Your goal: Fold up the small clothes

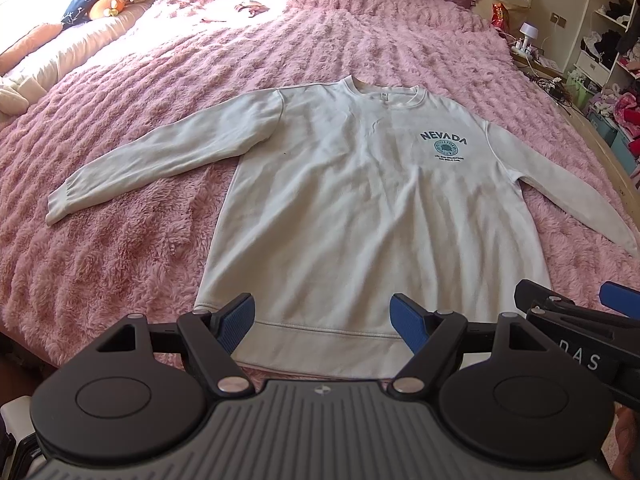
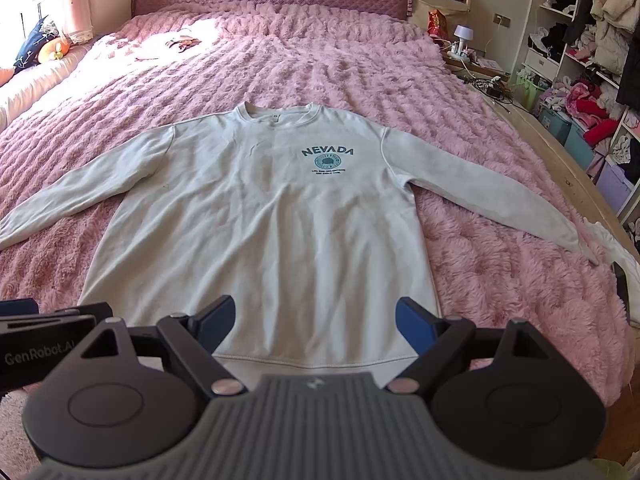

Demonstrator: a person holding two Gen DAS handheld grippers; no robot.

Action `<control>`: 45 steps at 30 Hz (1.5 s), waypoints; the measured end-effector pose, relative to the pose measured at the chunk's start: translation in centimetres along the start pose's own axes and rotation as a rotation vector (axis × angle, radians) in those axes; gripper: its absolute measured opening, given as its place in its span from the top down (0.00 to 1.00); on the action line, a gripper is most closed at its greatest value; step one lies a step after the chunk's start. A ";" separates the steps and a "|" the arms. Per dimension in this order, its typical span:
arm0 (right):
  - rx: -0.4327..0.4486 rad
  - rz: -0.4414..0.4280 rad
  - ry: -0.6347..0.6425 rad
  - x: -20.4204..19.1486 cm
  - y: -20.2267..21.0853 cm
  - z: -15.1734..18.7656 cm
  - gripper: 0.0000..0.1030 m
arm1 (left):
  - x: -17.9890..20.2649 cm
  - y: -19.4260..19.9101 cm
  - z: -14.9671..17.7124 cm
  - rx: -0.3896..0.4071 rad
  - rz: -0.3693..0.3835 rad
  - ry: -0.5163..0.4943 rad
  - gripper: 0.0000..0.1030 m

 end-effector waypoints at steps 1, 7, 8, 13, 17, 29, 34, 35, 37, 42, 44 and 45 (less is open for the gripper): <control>0.000 0.000 -0.001 0.0 0.0 0.0 0.19 | 0.0 0.0 0.1 -0.002 0.001 0.000 0.13; 0.003 0.009 0.006 0.2 -0.2 0.0 0.19 | 0.8 -1.2 0.2 -0.013 0.018 -0.002 0.13; 0.007 0.011 0.009 0.2 -0.3 -0.1 0.19 | 1.2 -1.4 0.1 -0.018 0.023 -0.005 0.13; 0.000 0.004 -0.012 1.6 -1.5 -0.3 0.19 | 3.0 -3.0 -0.8 -0.031 0.038 -0.046 0.12; 0.000 0.013 -0.057 4.4 -3.2 -0.6 0.19 | 5.7 -4.6 -2.0 -0.027 0.075 -0.105 0.13; 0.194 0.323 -0.252 24.5 -11.2 -3.0 0.21 | 19.9 -13.8 -8.4 0.016 0.385 -0.262 0.13; 0.175 0.458 -0.386 34.7 -15.7 -2.2 0.33 | 24.9 -19.1 -11.0 0.001 0.423 -0.277 0.16; 0.175 0.481 -0.416 36.5 -16.6 -2.0 0.36 | 25.8 -20.2 -11.3 -0.008 0.426 -0.279 0.16; 0.188 0.483 -0.476 39.3 -18.1 -1.7 0.48 | 27.4 -22.0 -12.0 -0.017 0.430 -0.281 0.17; 0.170 0.427 -0.698 44.6 -22.5 -0.7 0.49 | 31.0 -25.2 -13.4 -0.020 0.427 -0.317 0.17; 0.147 0.424 -0.773 46.0 -24.3 -0.1 0.49 | 32.1 -26.2 -13.8 -0.016 0.424 -0.326 0.17; 0.137 0.419 -0.808 46.5 -25.1 0.2 0.49 | 32.9 -27.0 -14.1 -0.013 0.427 -0.337 0.17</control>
Point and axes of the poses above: each gripper's, at about its wrist camera, not at the fingertips, and y roughly against the way its jaws point, x to its right, z to its underside, the point moved 10 cm from there along -y, roughly the way its jaws point, and after that the axes turned 5 degrees about z, right-handed, at the moved point
